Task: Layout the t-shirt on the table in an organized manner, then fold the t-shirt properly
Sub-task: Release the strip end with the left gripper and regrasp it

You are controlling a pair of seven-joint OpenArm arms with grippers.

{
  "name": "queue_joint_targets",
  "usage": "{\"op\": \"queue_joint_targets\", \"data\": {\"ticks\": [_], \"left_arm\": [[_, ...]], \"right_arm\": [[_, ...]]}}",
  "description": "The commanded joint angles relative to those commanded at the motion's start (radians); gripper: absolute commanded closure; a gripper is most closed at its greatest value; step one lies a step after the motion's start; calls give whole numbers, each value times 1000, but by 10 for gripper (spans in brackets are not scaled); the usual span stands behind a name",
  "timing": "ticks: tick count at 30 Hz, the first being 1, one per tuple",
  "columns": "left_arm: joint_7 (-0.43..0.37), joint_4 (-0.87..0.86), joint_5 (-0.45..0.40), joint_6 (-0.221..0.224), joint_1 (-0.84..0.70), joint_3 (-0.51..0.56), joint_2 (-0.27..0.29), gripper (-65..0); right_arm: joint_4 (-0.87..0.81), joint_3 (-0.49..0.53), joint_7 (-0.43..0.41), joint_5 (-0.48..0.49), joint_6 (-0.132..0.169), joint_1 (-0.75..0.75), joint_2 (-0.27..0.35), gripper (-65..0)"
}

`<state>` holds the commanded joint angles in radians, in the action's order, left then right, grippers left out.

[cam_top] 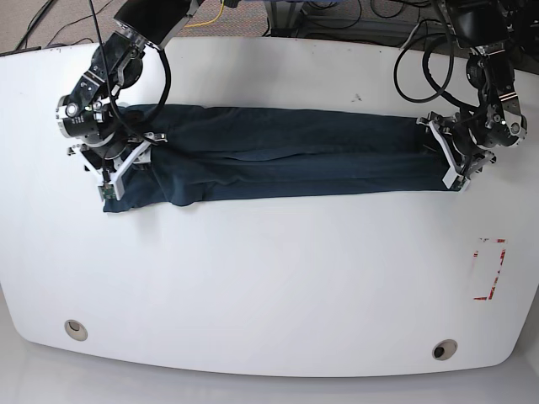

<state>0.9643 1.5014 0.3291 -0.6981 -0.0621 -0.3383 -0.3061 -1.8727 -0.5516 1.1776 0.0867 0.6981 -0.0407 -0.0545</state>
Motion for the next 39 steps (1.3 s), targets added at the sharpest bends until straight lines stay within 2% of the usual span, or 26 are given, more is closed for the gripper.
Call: {"op": "queue_joint_targets", "data": {"ticks": [1, 4, 10, 15, 23, 26, 30, 39], "left_arm": [[0, 0, 0, 0, 0, 0, 0, -385], [0, 3, 2, 0, 0, 0, 0, -385], [0, 69, 6, 0, 2, -2, 5, -385], [23, 115, 114, 0, 5, -2, -2, -387], [169, 126, 307, 0, 68, -147, -23, -393], [209, 126, 347, 0, 71, -227, -23, -440], [226, 114, 361, 0, 69, -302, -43, -494], [221, -106, 431, 0, 68, -311, -112, -496]], "right_arm": [[18, 11, -8, 0, 0, -2, 0, -165], [74, 23, -64, -3, 0, -8, 2, -109], [255, 23, -195, -5, 0, -9, 32, -119], [362, 20, -278, -3, 0, -5, 60, -117], [371, 20, -281, -9, 0, -2, 68, -117], [371, 20, -281, -9, 0, -2, 68, -117], [371, 20, -281, -9, 0, -2, 68, -117], [374, 23, -281, -9, 0, 5, 68, -117]]}}
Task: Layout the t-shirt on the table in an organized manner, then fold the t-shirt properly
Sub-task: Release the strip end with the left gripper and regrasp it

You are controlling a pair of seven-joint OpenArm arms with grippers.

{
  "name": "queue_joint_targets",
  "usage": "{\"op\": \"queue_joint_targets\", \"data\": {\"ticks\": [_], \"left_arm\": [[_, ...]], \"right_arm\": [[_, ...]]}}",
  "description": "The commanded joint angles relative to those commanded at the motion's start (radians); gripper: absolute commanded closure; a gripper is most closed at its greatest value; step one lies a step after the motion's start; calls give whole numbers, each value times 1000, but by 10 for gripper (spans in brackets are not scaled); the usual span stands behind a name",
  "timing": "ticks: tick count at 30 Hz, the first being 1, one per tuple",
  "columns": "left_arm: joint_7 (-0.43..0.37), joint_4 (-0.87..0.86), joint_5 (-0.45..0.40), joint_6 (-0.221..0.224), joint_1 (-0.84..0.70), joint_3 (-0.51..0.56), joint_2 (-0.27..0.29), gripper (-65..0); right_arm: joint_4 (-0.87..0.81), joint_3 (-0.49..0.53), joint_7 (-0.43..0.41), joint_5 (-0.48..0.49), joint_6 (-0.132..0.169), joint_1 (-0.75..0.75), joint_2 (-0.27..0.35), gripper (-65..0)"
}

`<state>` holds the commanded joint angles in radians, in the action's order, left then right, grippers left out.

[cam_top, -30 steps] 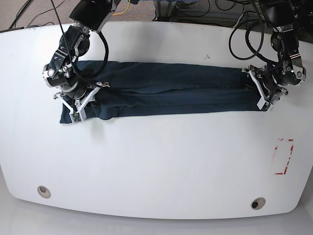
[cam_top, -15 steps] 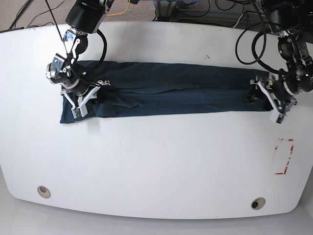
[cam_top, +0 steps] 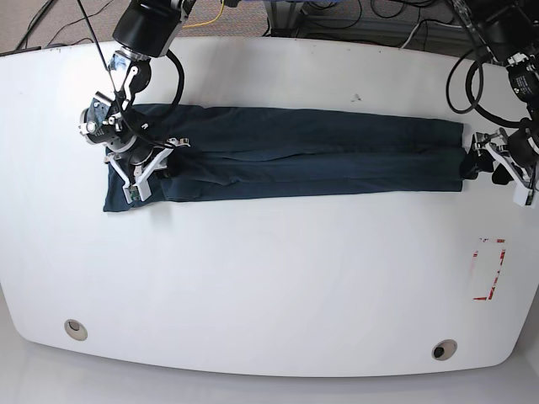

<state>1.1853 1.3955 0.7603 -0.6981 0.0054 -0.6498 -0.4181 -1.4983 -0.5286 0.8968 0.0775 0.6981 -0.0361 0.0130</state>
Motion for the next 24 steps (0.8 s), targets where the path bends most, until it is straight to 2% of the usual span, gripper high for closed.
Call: {"op": "queue_joint_targets", "data": {"ticks": [11, 24], "left_arm": [[-2, -49, -3, 0, 0, 38, 2, -493], [-2, -86, -63, 0, 3, 44, 60, -493]], "right_arm": [[0, 0, 0, 8, 0, 5, 0, -116], [0, -5, -3, 9, 0, 5, 0, -113]]}}
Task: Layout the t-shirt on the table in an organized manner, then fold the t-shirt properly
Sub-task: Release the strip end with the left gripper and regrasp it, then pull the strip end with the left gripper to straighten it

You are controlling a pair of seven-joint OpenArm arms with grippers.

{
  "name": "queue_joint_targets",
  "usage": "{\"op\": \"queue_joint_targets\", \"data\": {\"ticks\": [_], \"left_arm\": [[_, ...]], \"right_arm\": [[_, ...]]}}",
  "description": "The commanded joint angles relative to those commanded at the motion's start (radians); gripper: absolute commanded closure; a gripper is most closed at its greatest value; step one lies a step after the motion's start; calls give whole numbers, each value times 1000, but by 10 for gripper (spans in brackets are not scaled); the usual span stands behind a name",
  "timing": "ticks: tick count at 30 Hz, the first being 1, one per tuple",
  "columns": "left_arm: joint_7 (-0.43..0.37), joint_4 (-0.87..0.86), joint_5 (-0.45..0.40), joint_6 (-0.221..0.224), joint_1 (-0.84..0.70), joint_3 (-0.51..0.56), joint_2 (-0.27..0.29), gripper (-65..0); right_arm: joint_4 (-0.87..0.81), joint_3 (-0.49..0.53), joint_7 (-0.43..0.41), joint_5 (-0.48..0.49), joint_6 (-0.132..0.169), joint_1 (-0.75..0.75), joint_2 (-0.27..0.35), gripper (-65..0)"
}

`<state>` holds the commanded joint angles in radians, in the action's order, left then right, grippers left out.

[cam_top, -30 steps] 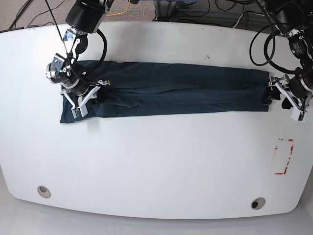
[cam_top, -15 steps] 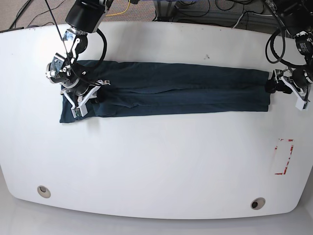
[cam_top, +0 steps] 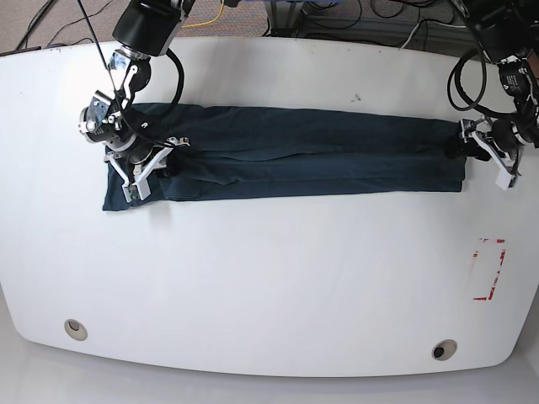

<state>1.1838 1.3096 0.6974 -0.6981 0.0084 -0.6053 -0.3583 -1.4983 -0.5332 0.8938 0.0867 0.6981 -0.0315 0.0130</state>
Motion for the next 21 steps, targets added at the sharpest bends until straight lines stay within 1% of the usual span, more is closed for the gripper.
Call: {"op": "queue_joint_targets", "data": {"ticks": [6, 8, 10, 12, 14, 16, 19, 20, 21], "left_arm": [[0, -21, 6, 0, 17, 69, 5, -492], [0, -18, 5, 0, 18, 74, 25, -489], [0, -12, 3, 0, 18, 77, 38, -467], [0, -12, 5, 0, 18, 77, 44, -428], [0, -12, 6, 0, 18, 78, 44, -374], [2, -14, 6, 0, 18, 78, 46, -293], [2, -14, 5, 0, 20, 78, 46, -200], [2, -12, 5, 0, 20, 78, 46, -186], [2, -9, 8, 0, 20, 78, 46, -149]], "right_arm": [[-2, 0, 0, 0, 0, 0, 0, -113], [-2, 0, 0, 0, 0, 0, 0, -113], [-2, 0, 0, 0, 0, 0, 0, -113], [-2, 0, 0, 0, 0, 0, 0, -113], [-2, 0, 0, 0, 0, 0, 0, -113], [-2, 0, 0, 0, 0, 0, 0, -111], [-2, -2, 0, 0, 0, 0, 0, -111], [-2, -2, 0, 0, 0, 0, 0, -111], [-2, -2, 0, 0, 0, 0, 0, -111]]}}
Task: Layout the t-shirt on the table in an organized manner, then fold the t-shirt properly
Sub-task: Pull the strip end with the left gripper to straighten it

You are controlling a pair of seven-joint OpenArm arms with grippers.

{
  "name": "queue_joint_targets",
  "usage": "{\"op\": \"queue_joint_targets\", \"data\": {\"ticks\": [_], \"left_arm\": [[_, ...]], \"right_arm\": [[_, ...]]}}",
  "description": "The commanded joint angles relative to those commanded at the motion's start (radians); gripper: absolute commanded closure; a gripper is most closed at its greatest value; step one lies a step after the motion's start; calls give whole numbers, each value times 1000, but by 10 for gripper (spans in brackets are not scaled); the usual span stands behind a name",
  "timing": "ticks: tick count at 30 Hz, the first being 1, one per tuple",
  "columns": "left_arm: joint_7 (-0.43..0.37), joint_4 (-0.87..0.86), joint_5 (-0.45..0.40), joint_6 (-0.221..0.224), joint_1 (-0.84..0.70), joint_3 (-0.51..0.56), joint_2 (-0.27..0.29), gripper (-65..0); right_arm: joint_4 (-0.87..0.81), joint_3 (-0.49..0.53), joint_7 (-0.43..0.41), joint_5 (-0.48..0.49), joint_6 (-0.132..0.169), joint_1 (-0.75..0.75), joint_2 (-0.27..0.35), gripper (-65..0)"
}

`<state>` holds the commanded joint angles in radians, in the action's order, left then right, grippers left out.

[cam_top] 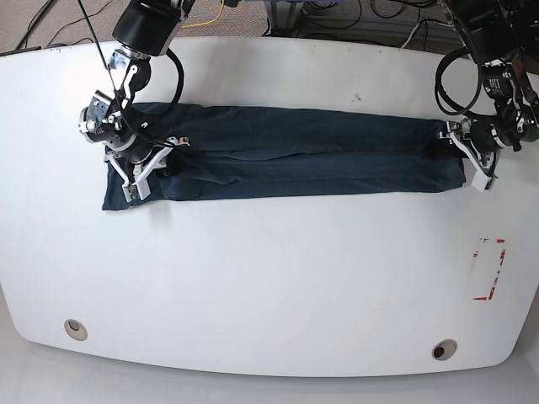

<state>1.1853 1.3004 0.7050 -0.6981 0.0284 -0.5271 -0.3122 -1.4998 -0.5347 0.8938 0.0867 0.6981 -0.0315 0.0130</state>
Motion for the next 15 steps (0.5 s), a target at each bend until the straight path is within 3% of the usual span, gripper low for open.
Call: {"op": "queue_joint_targets", "data": {"ticks": [3, 10, 15], "left_arm": [[0, 37, 0, 0, -5, -3, 0, -107], [0, 241, -3, 0, -38, 2, 0, -103], [3, 399, -6, 0, -51, 89, -2, -103]], "right_arm": [[0, 0, 0, 0, 0, 0, 0, -111], [0, 0, -2, 0, 0, 2, -2, -111], [0, 0, -2, 0, 0, 2, -2, -111]]}}
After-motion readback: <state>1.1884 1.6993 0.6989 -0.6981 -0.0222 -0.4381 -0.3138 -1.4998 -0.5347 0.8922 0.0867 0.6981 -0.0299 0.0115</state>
